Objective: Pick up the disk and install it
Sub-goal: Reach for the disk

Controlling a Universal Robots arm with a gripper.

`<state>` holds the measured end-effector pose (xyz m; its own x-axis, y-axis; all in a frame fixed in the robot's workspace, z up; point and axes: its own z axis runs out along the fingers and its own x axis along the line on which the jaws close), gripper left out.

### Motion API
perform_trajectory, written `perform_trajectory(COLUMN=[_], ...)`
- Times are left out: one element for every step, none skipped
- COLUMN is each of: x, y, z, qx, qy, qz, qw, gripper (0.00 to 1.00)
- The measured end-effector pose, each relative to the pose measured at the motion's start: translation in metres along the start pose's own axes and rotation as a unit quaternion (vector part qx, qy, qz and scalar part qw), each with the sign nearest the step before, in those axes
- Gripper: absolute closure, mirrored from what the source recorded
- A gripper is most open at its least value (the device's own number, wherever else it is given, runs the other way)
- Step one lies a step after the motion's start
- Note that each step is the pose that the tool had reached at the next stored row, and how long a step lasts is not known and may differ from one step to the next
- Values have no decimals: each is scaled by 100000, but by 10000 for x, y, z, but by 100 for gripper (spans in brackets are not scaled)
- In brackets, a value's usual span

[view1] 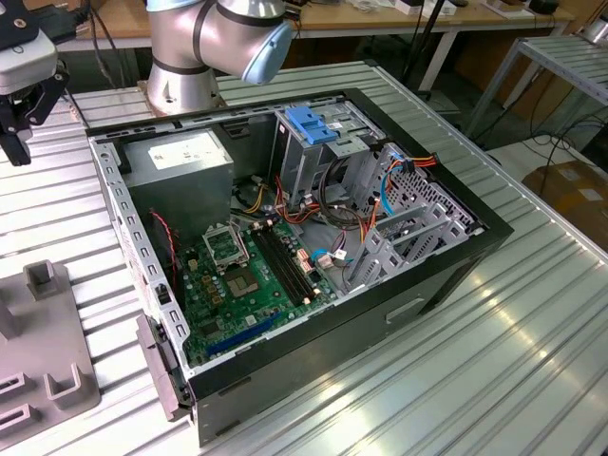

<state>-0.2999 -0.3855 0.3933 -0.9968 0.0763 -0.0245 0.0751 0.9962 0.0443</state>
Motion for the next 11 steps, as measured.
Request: perform_trajectory(x=[19,35,71,88,105,131,161,180,196,235,269], y=[1,1,3,3,4,5,7,8,9,11,12], z=[0,0,-2,-2,-2,-3,-3,-4,-4,-5,-6], qx=[0,-2,0,0,-3,-1,-5,-2,0,0,1], qy=[1,-3,1,-2,-2,1,-5,-1,1,0,1], qz=[1,-1,-4,-4,-6,-2,-1,0,0,0,-1], qw=[100000,100000,100000,100000,100000,100000,100000,100000,100000,100000,100000], gripper=[90,90,90,90,90,90,90,90,90,90,90])
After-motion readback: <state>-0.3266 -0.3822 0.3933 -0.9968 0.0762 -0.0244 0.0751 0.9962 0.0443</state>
